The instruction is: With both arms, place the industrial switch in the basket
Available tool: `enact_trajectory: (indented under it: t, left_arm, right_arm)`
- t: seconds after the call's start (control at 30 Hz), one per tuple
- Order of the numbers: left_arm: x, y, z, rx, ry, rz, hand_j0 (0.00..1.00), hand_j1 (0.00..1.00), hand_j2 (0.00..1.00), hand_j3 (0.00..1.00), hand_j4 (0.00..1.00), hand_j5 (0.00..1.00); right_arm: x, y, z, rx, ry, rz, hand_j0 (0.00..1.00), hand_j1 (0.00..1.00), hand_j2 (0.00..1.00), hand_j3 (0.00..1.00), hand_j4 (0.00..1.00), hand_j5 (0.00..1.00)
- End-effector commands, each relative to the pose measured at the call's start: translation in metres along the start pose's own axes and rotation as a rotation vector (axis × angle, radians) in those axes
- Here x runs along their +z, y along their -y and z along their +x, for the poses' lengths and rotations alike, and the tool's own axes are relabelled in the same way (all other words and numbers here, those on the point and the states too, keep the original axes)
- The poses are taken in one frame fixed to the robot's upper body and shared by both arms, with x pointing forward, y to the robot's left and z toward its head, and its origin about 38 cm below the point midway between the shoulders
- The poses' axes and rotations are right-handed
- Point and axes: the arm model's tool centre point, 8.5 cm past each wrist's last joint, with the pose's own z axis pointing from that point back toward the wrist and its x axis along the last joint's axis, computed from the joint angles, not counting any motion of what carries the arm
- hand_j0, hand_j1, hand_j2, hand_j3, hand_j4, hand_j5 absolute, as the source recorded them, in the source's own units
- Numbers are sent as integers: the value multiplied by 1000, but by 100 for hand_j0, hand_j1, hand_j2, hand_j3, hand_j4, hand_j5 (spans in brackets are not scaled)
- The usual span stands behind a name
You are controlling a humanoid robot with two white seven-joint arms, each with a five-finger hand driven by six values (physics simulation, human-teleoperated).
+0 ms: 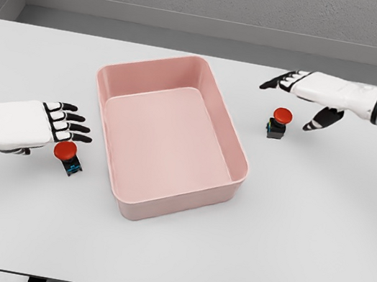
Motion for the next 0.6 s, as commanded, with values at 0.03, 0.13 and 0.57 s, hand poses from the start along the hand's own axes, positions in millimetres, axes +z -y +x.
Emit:
enact_trajectory:
  t: [0.03,0.13,0.57]
  left_arm:
    - [-2,-1,1,6,2,11,100,100,100,100,100,100]
    - [-2,-1,0,3,1,11,100,100,100,100,100,100]
    - [-11,0,5,-2,9,24,84,84,84,84,84,84]
  right_arm:
    - [-2,-2,2,3,7,13,100,100,100,100,100,100]
    - [-6,-8,4,1,12,31,100,100,100,100,100,100]
    - [-28,-18,15,12,51,70,100,100,100,100,100,100]
